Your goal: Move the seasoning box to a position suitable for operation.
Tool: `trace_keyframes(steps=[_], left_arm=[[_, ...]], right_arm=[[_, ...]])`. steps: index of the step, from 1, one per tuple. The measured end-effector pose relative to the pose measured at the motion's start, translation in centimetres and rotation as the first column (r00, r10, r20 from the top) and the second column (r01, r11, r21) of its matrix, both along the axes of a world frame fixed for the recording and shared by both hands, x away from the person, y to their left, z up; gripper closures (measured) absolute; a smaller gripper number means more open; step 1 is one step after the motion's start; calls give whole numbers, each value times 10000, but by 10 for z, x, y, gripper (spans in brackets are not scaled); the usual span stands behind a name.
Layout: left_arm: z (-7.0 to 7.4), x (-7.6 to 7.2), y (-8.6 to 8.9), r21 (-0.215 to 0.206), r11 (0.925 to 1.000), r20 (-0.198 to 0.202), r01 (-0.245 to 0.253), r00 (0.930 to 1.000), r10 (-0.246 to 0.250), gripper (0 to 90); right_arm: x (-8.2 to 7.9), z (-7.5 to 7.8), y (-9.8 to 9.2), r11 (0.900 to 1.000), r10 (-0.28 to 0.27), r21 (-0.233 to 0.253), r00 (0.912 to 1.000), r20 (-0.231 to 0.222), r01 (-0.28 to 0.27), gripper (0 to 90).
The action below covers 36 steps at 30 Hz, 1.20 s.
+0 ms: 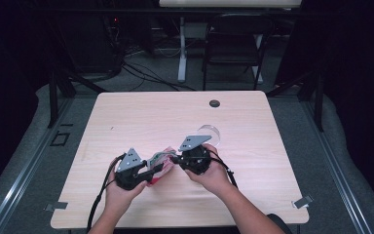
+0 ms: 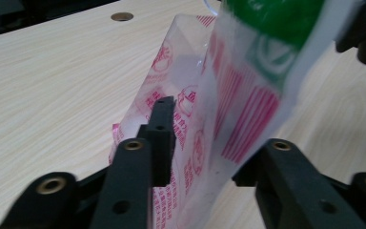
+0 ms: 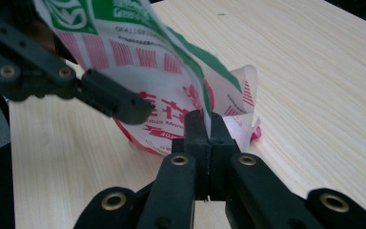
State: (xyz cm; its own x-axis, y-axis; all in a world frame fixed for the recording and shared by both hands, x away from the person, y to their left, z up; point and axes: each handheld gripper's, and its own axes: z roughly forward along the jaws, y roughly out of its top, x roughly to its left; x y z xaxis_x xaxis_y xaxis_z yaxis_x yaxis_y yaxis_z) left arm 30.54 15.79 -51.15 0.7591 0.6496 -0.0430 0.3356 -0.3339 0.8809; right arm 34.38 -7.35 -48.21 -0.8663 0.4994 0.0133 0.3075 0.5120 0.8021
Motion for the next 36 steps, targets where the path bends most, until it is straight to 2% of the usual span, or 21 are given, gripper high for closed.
trace_keyframes(steps=[2,4,5,6,8,11,15,21,31,36], left_arm=[[-5,-1,-1,-30,9999,71,-163,9998,163,616],[-11,0,-1,125,9995,72,-295,9995,294,578],[-13,-1,-1,127,9993,192,-364,9992,361,563],[-15,0,-1,201,9988,176,-453,9988,449,539],[-20,0,0,41,9980,111,-637,9979,636,502],[-26,2,1,235,9960,33,-861,9963,860,441],[-37,3,4,164,9937,-112,-1107,9938,1109,388],[-47,6,3,397,9932,-432,-1099,9928,1115,361],[-59,10,-3,825,9878,-535,-1321,9892,1368,334],[-64,13,-4,831,9878,-776,-1317,9874,1382,326]], right_arm=[[0,0,0,10000,17,27,10000,-15,-16,900],[-1,0,0,10000,-8,80,10000,-32,8,900],[-1,0,0,10000,17,58,10000,-18,-17,900],[-1,0,0,10000,25,62,10000,-14,-25,900],[-2,0,0,10000,12,95,10000,-18,-12,900],[-2,0,0,9999,4,118,10000,-30,-4,900],[-3,1,0,9999,17,142,10000,-36,-17,900],[-3,1,1,9999,38,164,10000,-27,-38,900],[-4,0,-1,9998,54,200,10000,-25,-54,900],[-5,-1,-1,9997,42,228,10000,-27,-41,900]])
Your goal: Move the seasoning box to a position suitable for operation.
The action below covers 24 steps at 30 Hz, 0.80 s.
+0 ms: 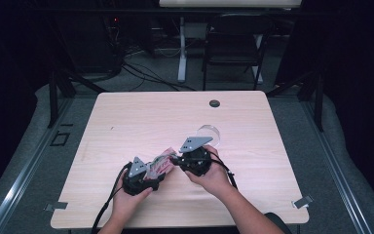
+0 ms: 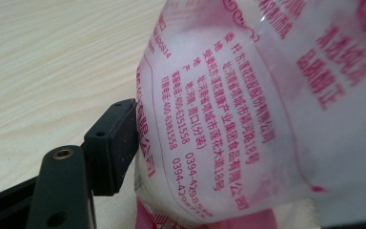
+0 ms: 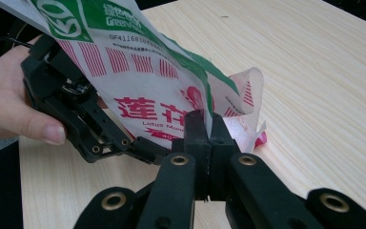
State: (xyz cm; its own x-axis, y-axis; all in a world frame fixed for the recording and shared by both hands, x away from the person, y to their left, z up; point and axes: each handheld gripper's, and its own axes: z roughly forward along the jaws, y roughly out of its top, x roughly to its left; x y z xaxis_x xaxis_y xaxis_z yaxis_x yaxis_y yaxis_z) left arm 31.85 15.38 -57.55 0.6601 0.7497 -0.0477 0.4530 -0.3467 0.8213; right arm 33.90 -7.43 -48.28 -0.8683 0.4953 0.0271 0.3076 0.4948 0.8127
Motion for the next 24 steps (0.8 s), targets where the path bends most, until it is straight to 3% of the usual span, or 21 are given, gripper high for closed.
trace_keyframes(steps=[8,15,18,24], left_arm=[[-8,7,-1,-14,10000,-422,68,9991,-69,304],[-11,11,-4,441,9989,-613,138,9981,-111,303],[-12,14,-5,1095,9938,-1129,197,9936,-72,297],[-13,15,-7,1292,9915,-993,148,9951,-19,288]], right_arm=[[-2,0,0,10000,3,-74,10000,73,-3,900],[-2,0,0,9999,50,-90,9999,104,-49,900],[-2,0,0,9999,34,-98,9999,126,-32,900],[-3,-1,1,10000,13,-63,9999,125,-12,900]])
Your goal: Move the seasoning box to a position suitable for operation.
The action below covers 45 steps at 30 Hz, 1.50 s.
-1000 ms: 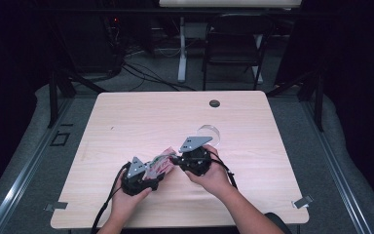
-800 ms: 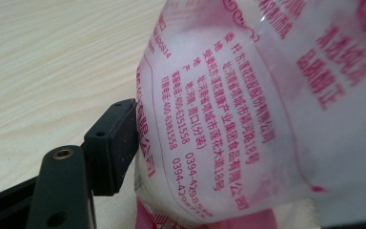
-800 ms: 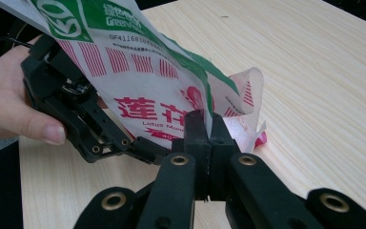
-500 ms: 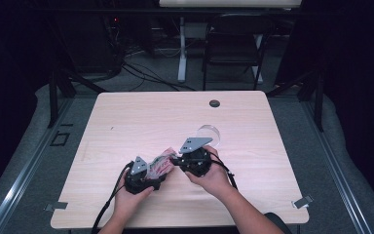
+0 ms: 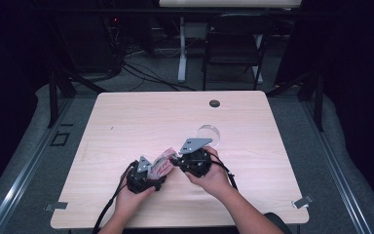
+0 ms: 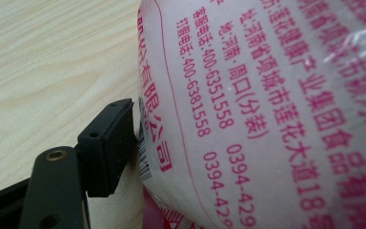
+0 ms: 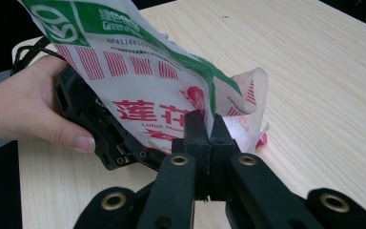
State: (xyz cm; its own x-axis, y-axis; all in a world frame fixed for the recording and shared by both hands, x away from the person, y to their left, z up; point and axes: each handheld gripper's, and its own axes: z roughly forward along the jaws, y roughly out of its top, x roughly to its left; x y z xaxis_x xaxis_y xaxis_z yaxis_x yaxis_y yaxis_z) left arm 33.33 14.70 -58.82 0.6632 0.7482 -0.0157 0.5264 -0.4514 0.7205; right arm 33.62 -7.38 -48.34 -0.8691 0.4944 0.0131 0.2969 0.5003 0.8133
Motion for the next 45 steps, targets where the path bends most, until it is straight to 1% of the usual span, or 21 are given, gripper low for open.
trace_keyframes(steps=[2,6,9,16,19,20,21,23,25,26,33,34,37,41,45], left_arm=[[0,0,0,15,10000,-7,-49,10000,49,279],[0,0,-1,69,9997,-35,-252,9997,252,241],[-1,2,-1,151,9990,-161,-412,9990,414,156],[-1,3,-1,125,9992,-171,-383,9991,385,155],[-1,4,-1,52,9992,-95,-389,9992,389,182],[0,5,-1,36,9996,-109,-279,9996,279,201],[0,5,-1,27,9998,-41,-194,9998,194,222],[0,5,-1,-33,10000,-6,-52,10000,52,275],[0,4,-1,-112,9998,90,164,9998,-163,372],[0,4,-1,-130,9998,61,148,9999,-147,382],[1,4,0,-80,9999,202,77,9998,-75,469],[1,4,0,-92,9999,215,77,9997,-75,469],[1,4,-1,-54,10000,335,67,9994,-66,511],[1,4,0,-112,9999,433,60,9990,-55,544],[2,1,0,-124,9999,641,-5,9979,13,570]], right_arm=[[0,0,0,10000,-26,57,10000,-11,26,900],[-1,0,0,10000,-9,-10,10000,14,9,900],[-1,0,0,10000,34,-24,10000,1,-34,900],[-2,0,1,10000,10,-44,10000,30,-10,900],[-2,0,1,10000,11,-53,10000,53,-11,900],[-2,0,1,10000,-2,-74,10000,79,3,900],[-2,0,2,10000,6,-91,10000,93,-5,900],[-2,0,2,10000,-22,-86,9999,99,22,900],[-2,0,1,10000,-8,-66,10000,79,8,900],[-2,0,1,10000,4,-67,10000,73,-3,900],[-1,0,0,10000,1,-60,10000,61,-1,900],[-1,0,0,10000,1,-60,10000,61,-1,900],[-1,0,0,10000,-56,-6,10000,80,56,900],[0,0,-1,10000,-39,38,10000,60,39,900],[0,0,-2,10000,-19,68,10000,56,18,900]])
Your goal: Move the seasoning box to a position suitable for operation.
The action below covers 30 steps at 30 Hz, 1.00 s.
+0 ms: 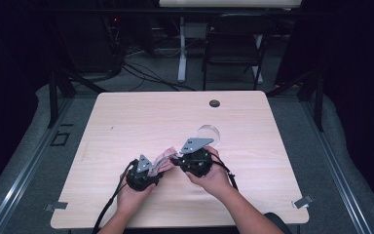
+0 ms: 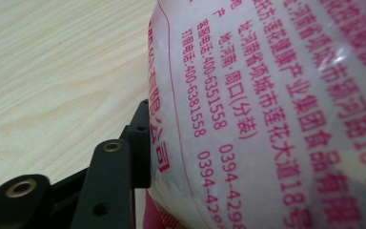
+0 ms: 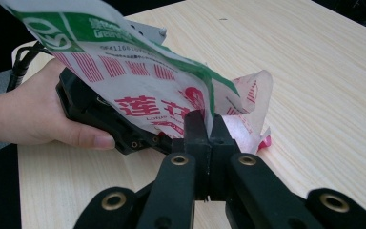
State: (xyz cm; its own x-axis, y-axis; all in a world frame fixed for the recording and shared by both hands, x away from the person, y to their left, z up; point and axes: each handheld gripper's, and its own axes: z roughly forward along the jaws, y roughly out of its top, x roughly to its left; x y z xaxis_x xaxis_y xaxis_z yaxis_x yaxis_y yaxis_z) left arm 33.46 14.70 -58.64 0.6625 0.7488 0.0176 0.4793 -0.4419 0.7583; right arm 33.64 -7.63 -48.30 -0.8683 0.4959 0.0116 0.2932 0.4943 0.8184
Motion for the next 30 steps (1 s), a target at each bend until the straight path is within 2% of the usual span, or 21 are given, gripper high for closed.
trace_keyframes(steps=[11,16,20,21,22,23,26,27,28,29,30], left_arm=[[9,-4,1,308,9995,433,26,9991,-40,600],[19,-6,3,788,9969,1075,-47,9942,-38,603],[29,-7,3,1409,9898,1743,-221,9847,-28,607],[32,-8,2,1777,9835,2078,-349,9782,-29,607],[32,-8,2,1777,9835,2078,-349,9782,-29,608],[35,-8,2,1864,9815,2249,-446,9744,16,608],[37,-8,1,2053,9775,2405,-488,9707,-21,609],[39,-9,-2,2606,9633,2734,-639,9619,-101,609],[39,-9,-2,2606,9633,2734,-639,9619,-101,610],[40,-8,-5,2840,9564,2870,-682,9578,-169,610],[40,-8,-5,2840,9564,2870,-682,9578,-169,611]], right_arm=[[1,3,-6,9993,61,358,9999,-137,-57,900],[-1,6,-8,9983,39,578,10000,66,-43,900],[-2,8,-12,9973,14,727,9999,159,-26,900],[-3,8,-12,9973,-45,730,9998,187,32,900],[-4,8,-13,9973,-4,734,9997,263,-16,900],[-5,8,-13,9973,-30,741,9995,313,7,900],[-7,8,-15,9968,-40,795,9994,346,12,891],[-8,8,-17,9966,-42,829,9992,396,9,869],[-9,9,-18,9967,-26,817,9992,391,-6,862],[-10,9,-20,9967,-28,806,9993,378,-2,848],[-10,9,-20,9967,-28,806,9993,378,-2,848]])
